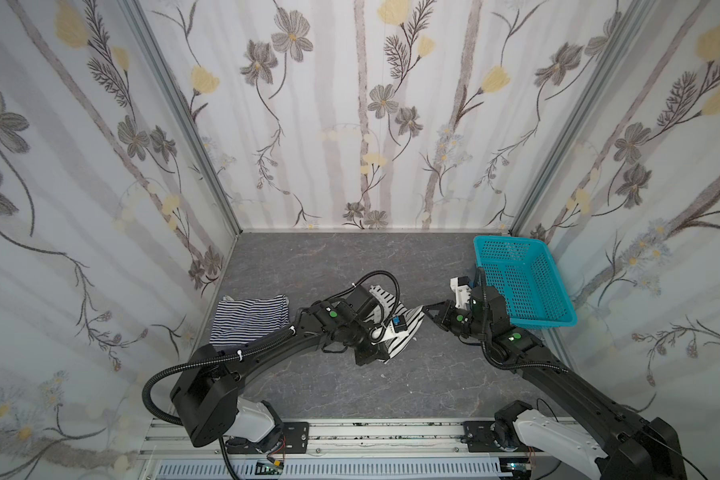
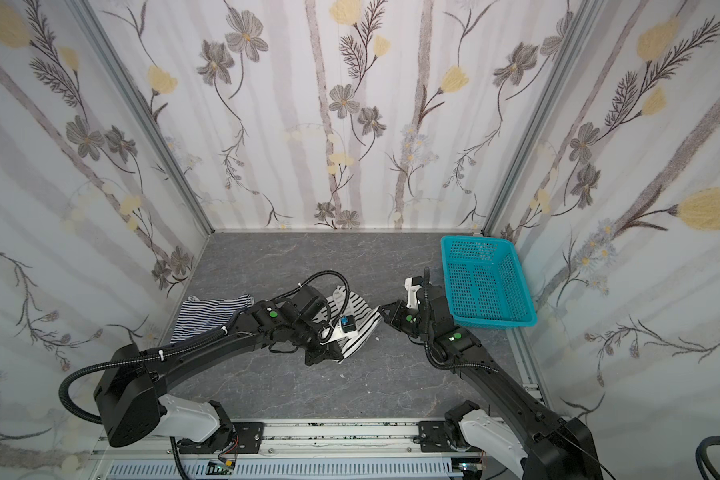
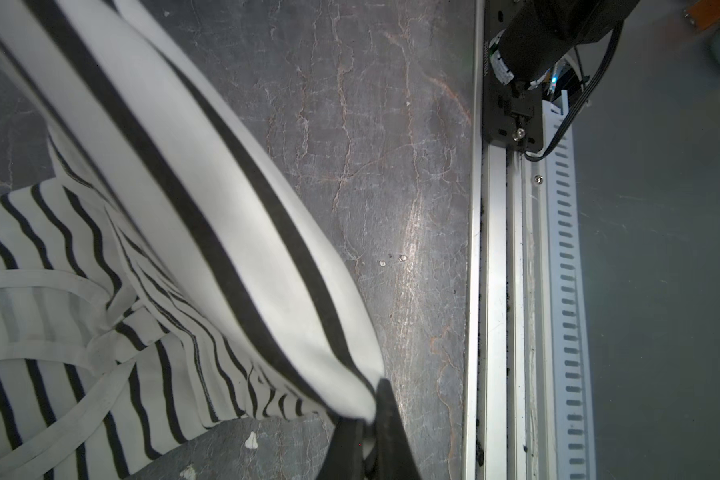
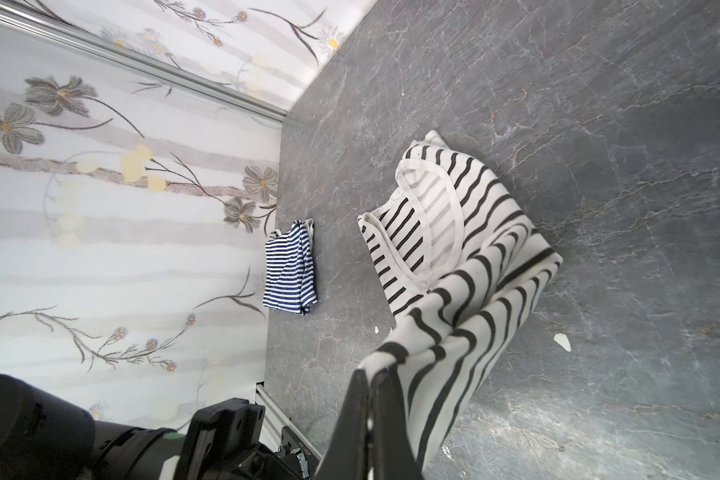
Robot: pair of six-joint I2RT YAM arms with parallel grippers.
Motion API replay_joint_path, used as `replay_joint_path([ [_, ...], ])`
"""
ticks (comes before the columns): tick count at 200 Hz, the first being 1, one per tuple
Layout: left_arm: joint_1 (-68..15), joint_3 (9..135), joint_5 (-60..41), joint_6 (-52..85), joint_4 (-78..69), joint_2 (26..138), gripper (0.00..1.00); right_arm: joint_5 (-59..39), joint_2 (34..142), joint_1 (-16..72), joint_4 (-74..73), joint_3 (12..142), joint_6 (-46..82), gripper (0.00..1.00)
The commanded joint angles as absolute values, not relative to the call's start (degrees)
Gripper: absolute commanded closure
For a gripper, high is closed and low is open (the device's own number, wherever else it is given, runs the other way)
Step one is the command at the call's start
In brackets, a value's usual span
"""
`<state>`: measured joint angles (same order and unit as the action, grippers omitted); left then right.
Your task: Fold and stack the tank tops
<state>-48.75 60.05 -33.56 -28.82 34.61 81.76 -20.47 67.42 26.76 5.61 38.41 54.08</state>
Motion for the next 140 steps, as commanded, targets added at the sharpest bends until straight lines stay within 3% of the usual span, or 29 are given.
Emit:
replay_joint_path([
  [1, -47.8, 61.6, -36.8, -31.2, 37.6, 82.0, 1.00, -19.1, 70.2, 26.6, 6.3, 41.4, 52.7, 1.00],
  [57, -36.9, 67.4, -39.5, -34.8, 38.3, 85.1, 1.00, -21.1, 82.4, 25.5, 6.6, 55.4, 49.1, 1.00],
  [99, -29.5, 69.8, -37.0, -40.1, 39.2, 91.4, 1.00, -24.6, 99.2, 25.4, 7.9, 69.2, 45.7, 1.00],
  [140, -24.6, 73.8, -40.9, -40.8, 42.4, 97.0, 1.00, -25.7, 112.7, 25.2, 12.9, 82.4, 42.7, 1.00],
])
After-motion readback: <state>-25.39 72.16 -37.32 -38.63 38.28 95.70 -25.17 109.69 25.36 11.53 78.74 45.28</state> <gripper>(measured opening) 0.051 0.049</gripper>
